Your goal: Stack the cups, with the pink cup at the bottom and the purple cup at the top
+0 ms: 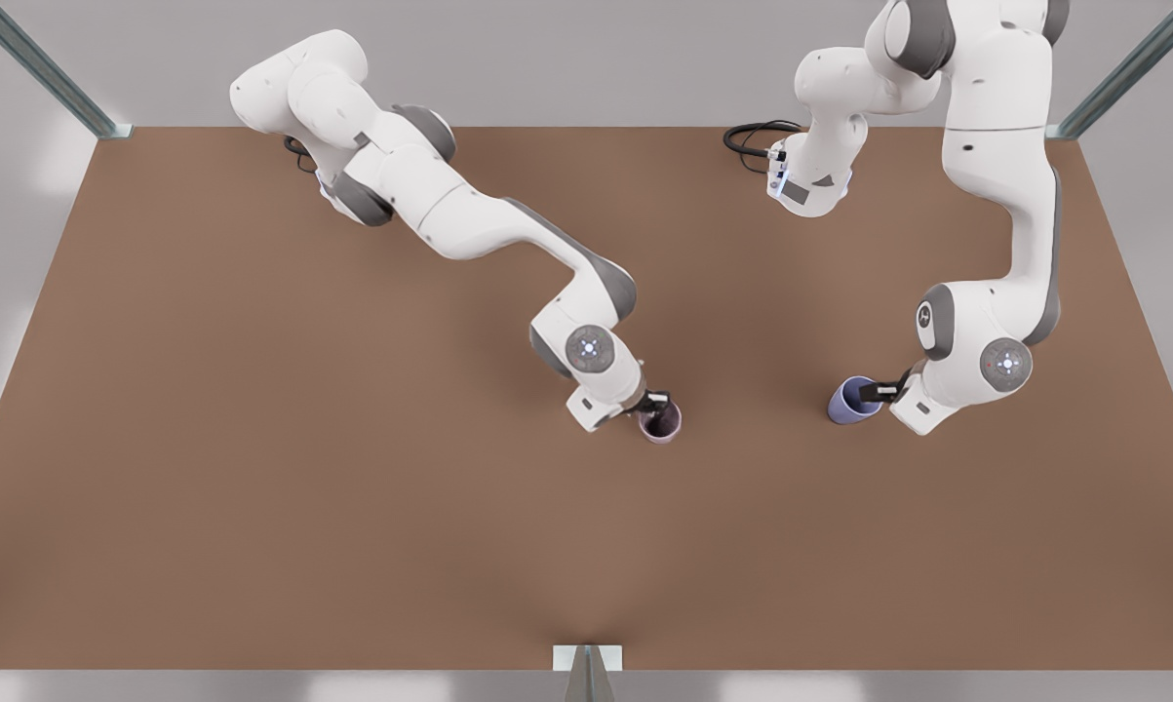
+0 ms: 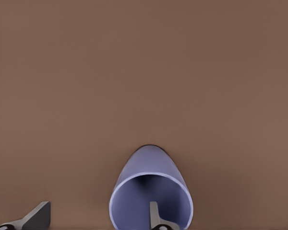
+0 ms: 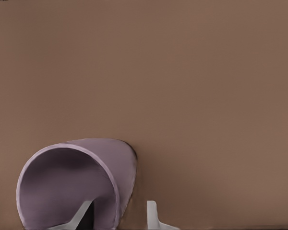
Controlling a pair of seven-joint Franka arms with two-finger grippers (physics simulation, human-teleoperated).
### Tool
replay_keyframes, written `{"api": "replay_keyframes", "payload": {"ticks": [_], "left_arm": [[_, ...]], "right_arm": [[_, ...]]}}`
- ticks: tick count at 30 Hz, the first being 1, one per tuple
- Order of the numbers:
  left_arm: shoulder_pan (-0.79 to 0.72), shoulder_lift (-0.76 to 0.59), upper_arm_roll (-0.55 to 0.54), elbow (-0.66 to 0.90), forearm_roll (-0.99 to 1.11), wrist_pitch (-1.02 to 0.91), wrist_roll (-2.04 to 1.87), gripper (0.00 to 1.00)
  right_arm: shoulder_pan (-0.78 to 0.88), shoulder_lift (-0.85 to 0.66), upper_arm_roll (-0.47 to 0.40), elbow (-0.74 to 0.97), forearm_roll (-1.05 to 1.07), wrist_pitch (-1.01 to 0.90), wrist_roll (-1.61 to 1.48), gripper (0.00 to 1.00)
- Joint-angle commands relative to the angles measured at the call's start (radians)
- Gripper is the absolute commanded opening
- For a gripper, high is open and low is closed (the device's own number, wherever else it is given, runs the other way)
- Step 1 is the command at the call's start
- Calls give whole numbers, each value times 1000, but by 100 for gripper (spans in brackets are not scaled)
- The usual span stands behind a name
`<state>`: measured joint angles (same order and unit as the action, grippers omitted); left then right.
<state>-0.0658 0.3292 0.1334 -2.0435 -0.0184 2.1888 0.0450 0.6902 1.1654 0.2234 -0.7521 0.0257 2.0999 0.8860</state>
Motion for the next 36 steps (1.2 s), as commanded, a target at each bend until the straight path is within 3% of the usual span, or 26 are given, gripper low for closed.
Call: {"api": "replay_keyframes", "payload": {"ticks": [1,2,10,11,12,14,16,19,20,22,24,26,29,31,32,34,36], "left_arm": [[1,5,0,-4,2,45,4,100],[1,10,0,-4,2,45,4,100],[1,57,-1,-4,0,68,4,100],[1,60,-5,-1,-2,65,-1,77],[0,57,-9,0,-3,55,-8,44],[-2,44,-18,0,-5,22,-22,21],[-2,47,-34,0,-15,14,-30,21],[-2,56,-37,0,-35,17,-34,21],[-3,57,-37,0,-35,20,-34,21],[-3,56,-37,3,-35,16,-34,21],[-5,42,-37,28,-35,5,-37,21],[-31,5,-38,147,-41,-182,-63,21],[-158,36,-46,420,-48,-467,-254,21],[-226,154,-54,669,-48,-669,-361,21],[-270,157,-54,683,-46,-667,-416,21],[-327,160,-54,697,-48,-649,-507,21],[-373,166,-70,697,-48,-615,-614,21]], "right_arm": [[3,-1,-1,0,-1,43,330,89],[3,-1,-1,0,-1,45,332,94],[19,-1,-18,-9,-23,38,332,95],[20,-3,-18,-9,-23,38,332,95],[19,-1,-19,-9,-23,42,330,95],[19,-3,-19,-9,-23,43,332,95],[19,-13,-33,-9,-23,37,330,98],[-52,-173,-76,-13,-26,-124,317,100],[-106,-286,-84,-111,-50,-172,314,100],[-202,-616,-110,-496,-127,-173,162,100],[-337,-803,-107,-656,-66,-283,-91,100],[-544,-868,-108,-647,-23,-443,-541,100],[-710,-922,-115,-560,-23,-649,-795,100],[-753,-1007,-118,-722,-26,-580,-805,100],[-779,-1029,-118,-806,-23,-506,-881,100],[-778,-981,-113,-765,-12,-495,-917,100],[-775,-948,-108,-717,-30,-451,-1255,100]]}}
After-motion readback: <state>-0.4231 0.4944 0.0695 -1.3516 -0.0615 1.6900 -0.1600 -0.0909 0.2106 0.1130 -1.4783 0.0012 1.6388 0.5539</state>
